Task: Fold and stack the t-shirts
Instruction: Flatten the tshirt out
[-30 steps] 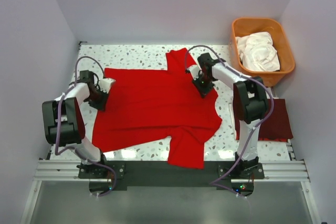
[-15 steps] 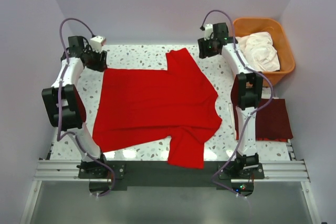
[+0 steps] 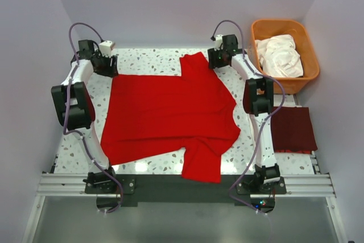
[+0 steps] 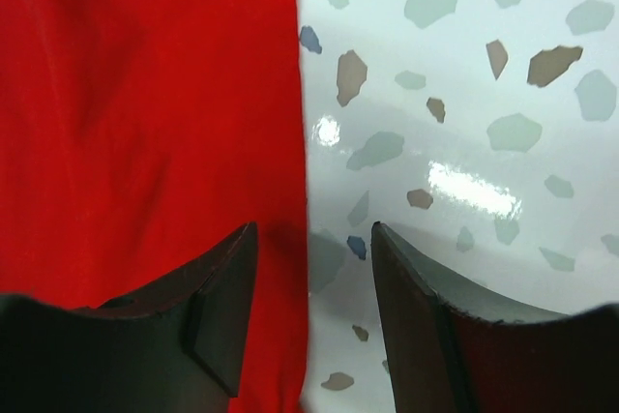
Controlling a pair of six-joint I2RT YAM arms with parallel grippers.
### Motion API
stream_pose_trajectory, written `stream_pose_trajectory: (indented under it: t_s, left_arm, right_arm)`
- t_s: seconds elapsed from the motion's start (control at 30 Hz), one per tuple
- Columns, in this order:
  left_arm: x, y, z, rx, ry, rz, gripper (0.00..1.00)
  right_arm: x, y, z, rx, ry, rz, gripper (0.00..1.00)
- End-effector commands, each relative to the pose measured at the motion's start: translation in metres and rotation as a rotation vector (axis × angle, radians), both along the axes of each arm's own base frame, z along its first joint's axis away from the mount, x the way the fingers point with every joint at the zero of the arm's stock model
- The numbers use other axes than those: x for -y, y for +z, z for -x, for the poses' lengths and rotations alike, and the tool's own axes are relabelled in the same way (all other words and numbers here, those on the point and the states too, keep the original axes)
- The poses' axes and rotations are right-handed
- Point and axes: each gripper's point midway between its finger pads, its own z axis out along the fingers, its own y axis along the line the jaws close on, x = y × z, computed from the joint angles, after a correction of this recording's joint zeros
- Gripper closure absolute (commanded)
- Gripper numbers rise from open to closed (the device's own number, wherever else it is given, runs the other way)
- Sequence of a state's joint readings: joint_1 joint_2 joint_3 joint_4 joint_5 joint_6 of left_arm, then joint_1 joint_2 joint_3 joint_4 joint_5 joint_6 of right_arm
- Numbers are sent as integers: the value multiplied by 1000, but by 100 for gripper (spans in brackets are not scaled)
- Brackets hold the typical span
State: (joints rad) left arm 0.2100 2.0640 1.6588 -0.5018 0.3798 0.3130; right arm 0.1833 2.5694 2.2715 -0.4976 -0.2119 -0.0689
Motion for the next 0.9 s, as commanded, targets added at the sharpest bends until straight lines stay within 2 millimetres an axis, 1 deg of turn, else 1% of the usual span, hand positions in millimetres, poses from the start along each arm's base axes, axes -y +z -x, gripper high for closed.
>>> stream_pose_trajectory:
  t_s: [0.0,0.03,0.07,0.1,0.13,0.27,0.33,0.47,0.57,0.63,0.67,0.7,0.73,0.77,0.8,0.87]
  left_arm:
    - [-11,8,-19,45,28,-11,39]
    - [-11,5,-19,36,28,-12,39]
    - [-14,1,-21,25,32,-11,39]
    - [-13,0,-23,23,27,-13,38]
    - [-14,-4,-25,16,26,-12,38]
    - [-20,-6,-29,14,25,-23,38]
    - [-21,-6,-32,17,18,-29,38]
    - [-25,-13,-32,-7,12,-41,38]
    - [-29,-18,-32,-14,6,-61,38]
    - [-30,-21,-32,-16,0,-68,38]
    - [-32,-25,-32,-18,-2,-72,38]
    - [-32,-25,-33,-16,-6,-74,38]
    - [-33,-29,-34,-20,-10,-75,38]
    - [-31,-32,-34,-25,-22,-72,39]
    - [-32,-35,-35,-25,-42,-80,39]
    - [-29,-40,-39,-21,-83,-70,40]
  right_arm:
    - [-14,16,-22,90,16,-47,46]
    - [-16,10,-21,80,19,-45,47]
    - [-20,10,-22,86,29,-48,47]
    - [-23,15,-24,98,34,-54,48]
    - [-26,11,-24,96,42,-57,48]
    - [-38,10,-22,101,71,-44,50]
    - [-40,7,-21,103,85,-31,51]
    - [-41,-6,-19,106,117,34,53]
    - [-37,-16,-18,96,121,71,55]
    - [-34,-20,-18,83,117,86,60]
    - [-33,-19,-17,84,128,96,66]
    - [-32,-19,-17,84,131,100,69]
    - [-32,-21,-16,80,134,102,74]
    - [-30,-20,-15,82,139,108,80]
    - [-31,-22,-13,76,148,111,98]
    - [-31,-14,-14,89,147,109,100]
